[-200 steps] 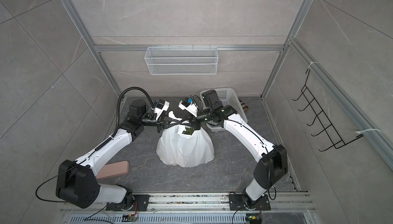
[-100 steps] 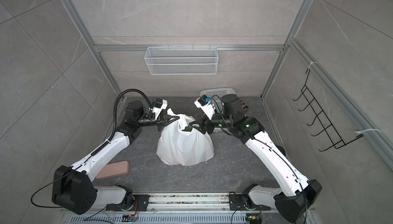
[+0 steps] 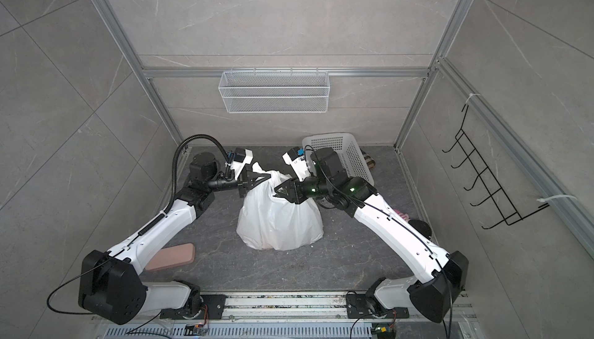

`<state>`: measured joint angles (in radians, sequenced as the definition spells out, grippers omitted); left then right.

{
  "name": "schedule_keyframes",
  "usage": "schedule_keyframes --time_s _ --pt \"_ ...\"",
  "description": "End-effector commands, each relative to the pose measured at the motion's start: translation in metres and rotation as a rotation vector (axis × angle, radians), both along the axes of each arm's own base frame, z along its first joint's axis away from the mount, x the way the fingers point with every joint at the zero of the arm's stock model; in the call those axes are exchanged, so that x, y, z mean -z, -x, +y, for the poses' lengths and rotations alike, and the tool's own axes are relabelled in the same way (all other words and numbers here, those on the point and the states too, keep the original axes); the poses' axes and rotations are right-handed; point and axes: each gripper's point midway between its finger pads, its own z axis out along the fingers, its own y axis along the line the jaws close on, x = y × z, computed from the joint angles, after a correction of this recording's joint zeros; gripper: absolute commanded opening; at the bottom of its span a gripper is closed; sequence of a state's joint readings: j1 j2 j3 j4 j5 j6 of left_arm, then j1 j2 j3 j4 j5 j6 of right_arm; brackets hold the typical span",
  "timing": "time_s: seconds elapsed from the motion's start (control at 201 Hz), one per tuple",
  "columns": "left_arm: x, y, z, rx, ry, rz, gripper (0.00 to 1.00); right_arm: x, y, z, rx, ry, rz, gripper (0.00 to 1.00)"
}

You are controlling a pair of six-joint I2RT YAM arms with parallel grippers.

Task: Place the pineapple into a plastic bag & tie a knot
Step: Cross the plastic bag at the center of the board.

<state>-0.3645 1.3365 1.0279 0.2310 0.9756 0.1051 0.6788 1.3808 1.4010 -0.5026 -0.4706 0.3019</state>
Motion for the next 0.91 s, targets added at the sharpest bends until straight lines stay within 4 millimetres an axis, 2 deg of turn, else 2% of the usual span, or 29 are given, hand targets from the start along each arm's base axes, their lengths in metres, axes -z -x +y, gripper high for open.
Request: schedule_keyframes --time_s 0.0,0.199,0.319,0.423,0.553,0.722,0.807,0.906 --pt "-0.027 0.006 0.0 0.011 0.04 -0.094 0.0 -0.001 -0.015 0.004 0.086 -0.012 0.043 0.35" --pt "-0.029 0.006 0.0 0.011 0.041 -0.095 0.0 0.003 -0.026 0.004 0.136 0.005 0.036 0.34" --pt "-0.029 0.006 0.0 0.007 0.04 -0.1 0.0 0.0 -0.032 -0.008 0.202 0.037 -0.002 0.42" --pt "-0.029 0.005 0.0 0.002 0.039 -0.097 0.0 0.003 -0.034 -0.02 0.248 0.08 -0.02 0.45" --pt "-0.028 0.005 -0.002 0.008 0.038 -0.096 0.0 0.009 -0.032 -0.013 0.211 0.084 0.002 0.44" --pt "-0.028 0.005 -0.003 0.009 0.038 -0.092 0.0 0.001 -0.028 0.013 0.09 0.015 0.013 0.29" --pt "-0.028 0.006 -0.004 0.012 0.039 -0.09 0.0 0.003 -0.025 0.025 0.04 -0.003 0.025 0.15" --pt "-0.029 0.008 -0.003 0.013 0.039 -0.093 0.0 0.009 -0.027 0.028 0.032 0.003 0.03 0.0"
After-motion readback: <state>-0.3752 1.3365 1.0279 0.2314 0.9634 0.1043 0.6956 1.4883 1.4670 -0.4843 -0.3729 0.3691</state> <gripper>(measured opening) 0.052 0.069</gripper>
